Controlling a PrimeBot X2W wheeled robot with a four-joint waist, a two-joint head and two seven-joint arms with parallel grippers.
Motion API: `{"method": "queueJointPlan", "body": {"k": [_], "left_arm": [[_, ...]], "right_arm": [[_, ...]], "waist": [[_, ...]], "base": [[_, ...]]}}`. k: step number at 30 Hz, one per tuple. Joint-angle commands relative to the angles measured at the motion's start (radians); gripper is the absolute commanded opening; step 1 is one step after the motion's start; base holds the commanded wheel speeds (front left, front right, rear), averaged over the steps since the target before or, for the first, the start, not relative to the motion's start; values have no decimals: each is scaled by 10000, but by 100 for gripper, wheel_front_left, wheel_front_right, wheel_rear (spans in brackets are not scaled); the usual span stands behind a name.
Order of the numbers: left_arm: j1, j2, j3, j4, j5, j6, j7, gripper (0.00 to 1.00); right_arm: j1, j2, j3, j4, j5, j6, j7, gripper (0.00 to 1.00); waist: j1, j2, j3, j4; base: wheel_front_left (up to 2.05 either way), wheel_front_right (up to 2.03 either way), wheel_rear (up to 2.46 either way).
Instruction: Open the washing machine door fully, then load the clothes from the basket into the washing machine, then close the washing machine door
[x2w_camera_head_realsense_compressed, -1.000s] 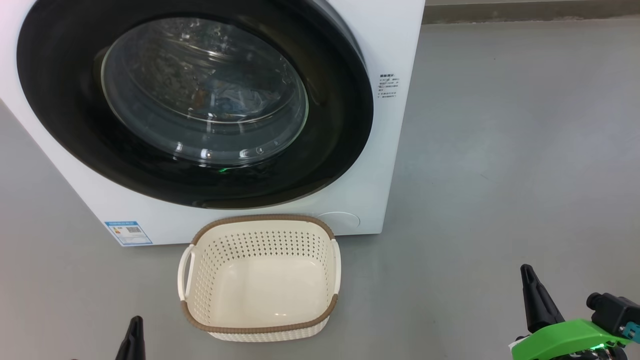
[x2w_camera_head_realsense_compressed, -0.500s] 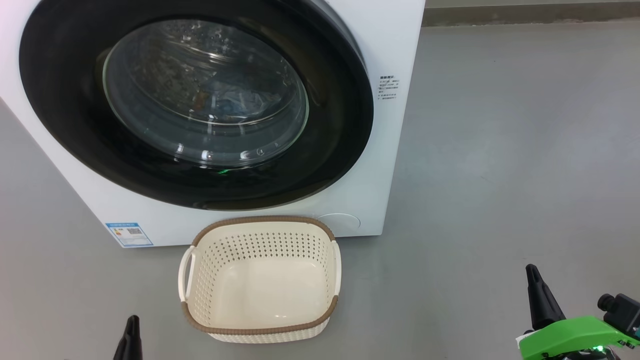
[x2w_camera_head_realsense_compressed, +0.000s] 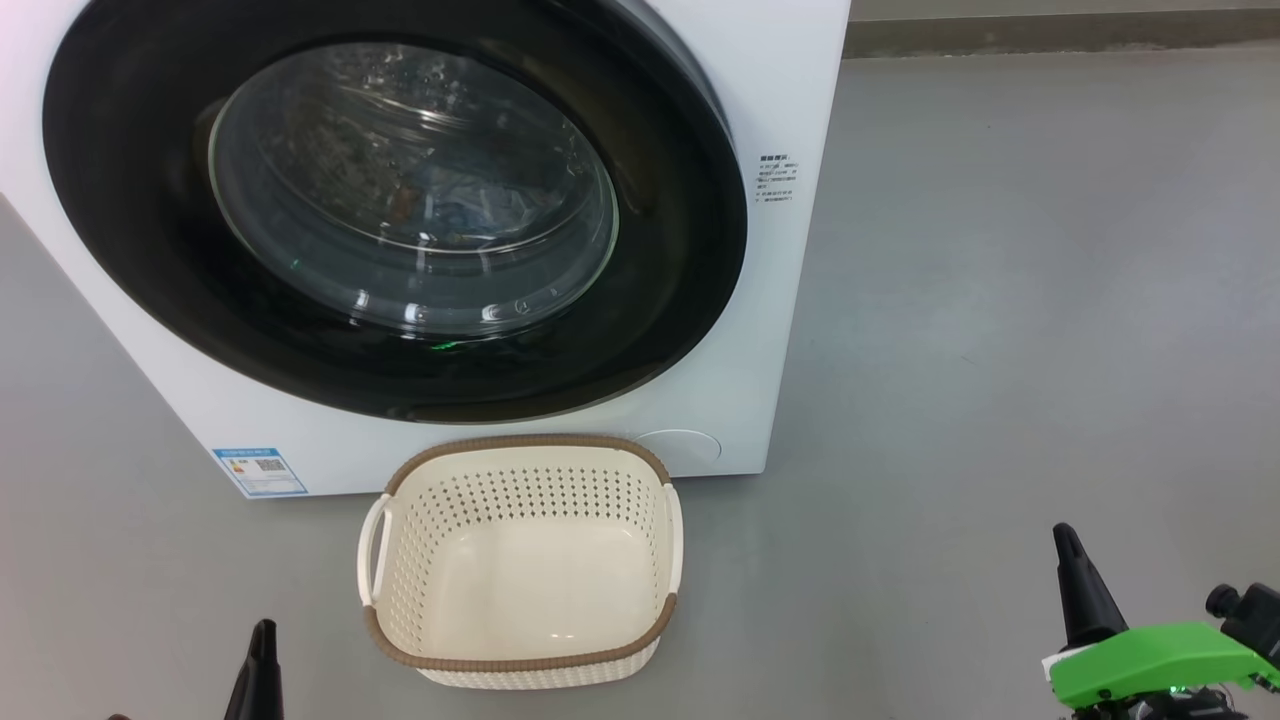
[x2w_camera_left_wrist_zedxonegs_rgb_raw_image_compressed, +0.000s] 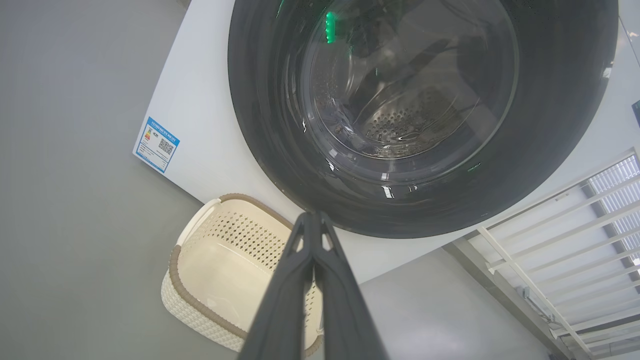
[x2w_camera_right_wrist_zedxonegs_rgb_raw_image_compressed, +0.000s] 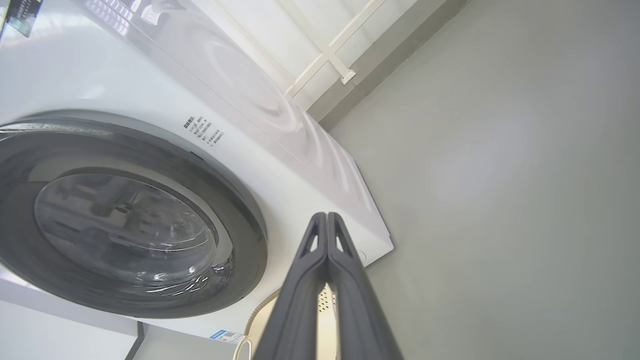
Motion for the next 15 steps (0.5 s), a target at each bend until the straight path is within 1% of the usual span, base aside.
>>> {"method": "queueJointPlan", "body": {"k": [1, 15], "left_arm": [[-470, 60, 254, -301, -232, 46, 65, 0], [-629, -96, 465, -411, -1482, 85, 476, 0]], "right_arm": [[-497, -96, -32, -297, 263, 1, 74, 0], [-594, -40, -165, -394, 1630, 1, 488, 0]], "waist": [[0, 0, -5, 1], [0, 0, -59, 10]], "base": [[0, 0, 0], [0, 0, 0]]}}
